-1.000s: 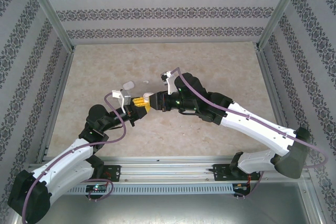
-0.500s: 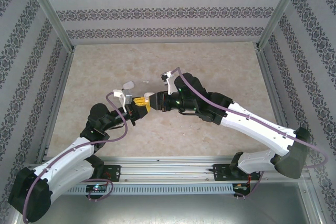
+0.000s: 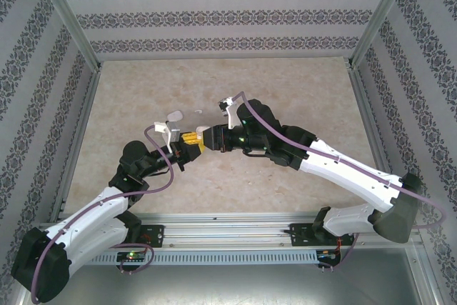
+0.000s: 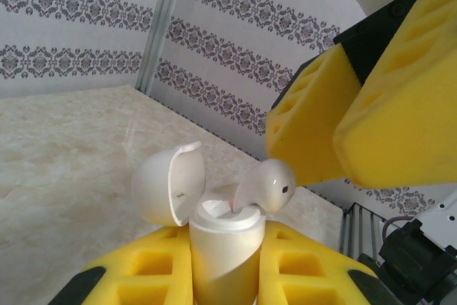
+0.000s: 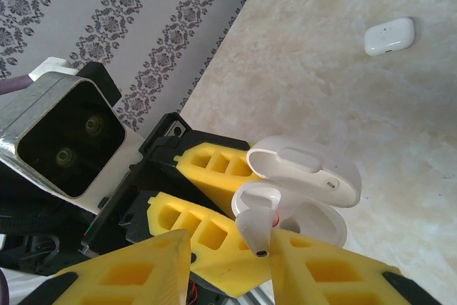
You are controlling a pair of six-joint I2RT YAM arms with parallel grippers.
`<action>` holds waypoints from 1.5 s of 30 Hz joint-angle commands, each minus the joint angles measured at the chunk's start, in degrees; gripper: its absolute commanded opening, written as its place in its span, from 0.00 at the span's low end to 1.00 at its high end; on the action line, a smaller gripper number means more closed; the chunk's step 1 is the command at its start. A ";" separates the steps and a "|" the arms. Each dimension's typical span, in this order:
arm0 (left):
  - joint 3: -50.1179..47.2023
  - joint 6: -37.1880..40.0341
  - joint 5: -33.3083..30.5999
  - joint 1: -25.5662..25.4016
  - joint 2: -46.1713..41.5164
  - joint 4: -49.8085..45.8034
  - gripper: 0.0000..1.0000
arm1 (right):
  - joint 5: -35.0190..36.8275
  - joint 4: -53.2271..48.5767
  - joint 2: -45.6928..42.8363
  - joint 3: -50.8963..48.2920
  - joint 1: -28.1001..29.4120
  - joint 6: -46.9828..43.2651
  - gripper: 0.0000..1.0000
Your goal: Insert wireless bluetooth earbuds into charging case
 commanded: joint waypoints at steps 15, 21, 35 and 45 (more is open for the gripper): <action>1.77 0.20 -0.08 -0.36 -0.17 0.55 0.00 | -1.60 0.91 1.64 2.12 0.87 1.04 0.35; 1.68 0.16 -0.15 -0.36 -0.17 0.61 0.00 | -1.49 1.00 1.66 2.21 1.02 1.10 0.35; 1.22 -0.15 -0.12 -0.37 -0.49 0.54 0.00 | -1.29 0.90 2.18 2.89 1.03 0.80 0.36; 0.98 -0.32 -0.04 -0.37 -0.72 0.71 0.00 | -1.39 0.74 2.55 3.35 1.04 0.62 0.36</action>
